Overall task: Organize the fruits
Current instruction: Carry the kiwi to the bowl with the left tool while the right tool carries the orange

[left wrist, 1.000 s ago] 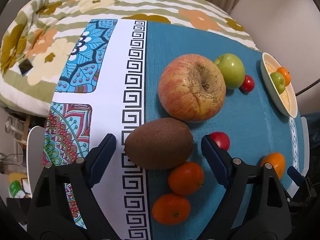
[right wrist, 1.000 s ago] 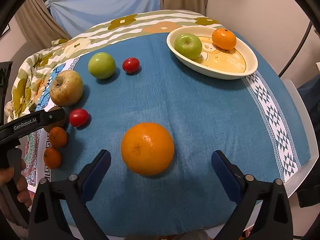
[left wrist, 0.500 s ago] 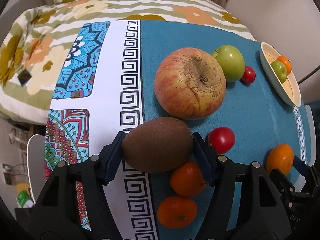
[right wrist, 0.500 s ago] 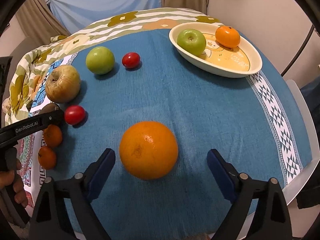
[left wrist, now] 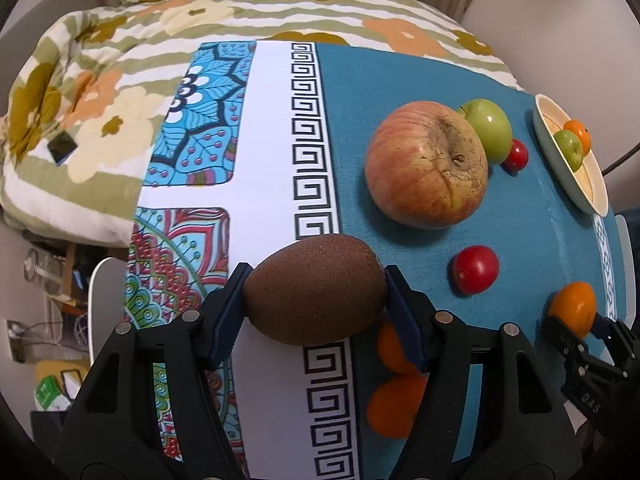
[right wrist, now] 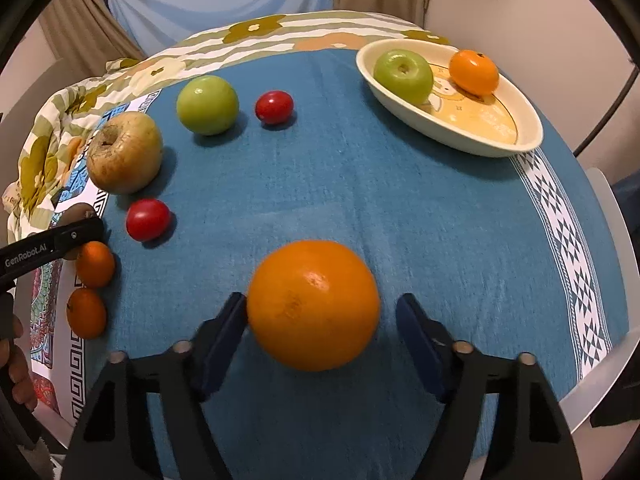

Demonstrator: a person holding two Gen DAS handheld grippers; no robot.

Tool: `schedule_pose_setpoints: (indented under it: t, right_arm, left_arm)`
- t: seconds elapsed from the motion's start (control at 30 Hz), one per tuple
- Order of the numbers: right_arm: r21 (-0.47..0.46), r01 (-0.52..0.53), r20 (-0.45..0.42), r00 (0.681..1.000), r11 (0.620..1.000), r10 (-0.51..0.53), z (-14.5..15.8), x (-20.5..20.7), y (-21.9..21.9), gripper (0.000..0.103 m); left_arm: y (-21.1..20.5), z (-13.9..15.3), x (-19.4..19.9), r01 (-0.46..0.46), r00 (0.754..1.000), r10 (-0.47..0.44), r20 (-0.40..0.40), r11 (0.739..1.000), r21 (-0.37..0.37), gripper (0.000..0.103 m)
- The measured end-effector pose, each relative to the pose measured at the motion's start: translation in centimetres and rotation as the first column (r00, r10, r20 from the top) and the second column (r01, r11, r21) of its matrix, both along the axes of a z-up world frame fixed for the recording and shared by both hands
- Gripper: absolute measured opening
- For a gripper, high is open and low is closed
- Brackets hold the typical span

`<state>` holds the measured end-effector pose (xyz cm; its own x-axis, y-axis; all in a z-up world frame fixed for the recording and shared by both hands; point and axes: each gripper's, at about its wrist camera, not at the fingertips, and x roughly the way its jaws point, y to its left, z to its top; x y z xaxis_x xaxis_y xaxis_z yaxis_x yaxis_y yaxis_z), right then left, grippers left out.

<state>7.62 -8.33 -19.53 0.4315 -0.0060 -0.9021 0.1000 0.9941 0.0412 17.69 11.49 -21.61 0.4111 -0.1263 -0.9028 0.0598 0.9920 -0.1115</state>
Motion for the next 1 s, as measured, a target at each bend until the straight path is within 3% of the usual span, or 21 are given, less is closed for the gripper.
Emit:
schedule_pose_setpoints:
  t: [0.27,0.57,1.0]
  right_arm:
    - [0.015,-0.033,0.01,0.999,0.999,0.033,0.9,0.3,0.5,0.055]
    - [0.016,-0.063,0.085,0.994,0.998,0.062,5.1,0.7,0.8,0.055]
    - [0.022,-0.087,0.177,0.981,0.996,0.082,10.1,1.1,-4.3,0.055]
  left_arm:
    - [0.9,1.8,-0.8,-0.026,0.999,0.026,0.026,1.0,-0.016,0.07]
    - [1.1,5.4,-1.6,-0.019,0.997,0.019,0.078,1.0,-0.01,0.07]
    - [-2.3,11.7,-1.8,-0.052,0.981,0.06,0.187,0.998,-0.046,0.07]
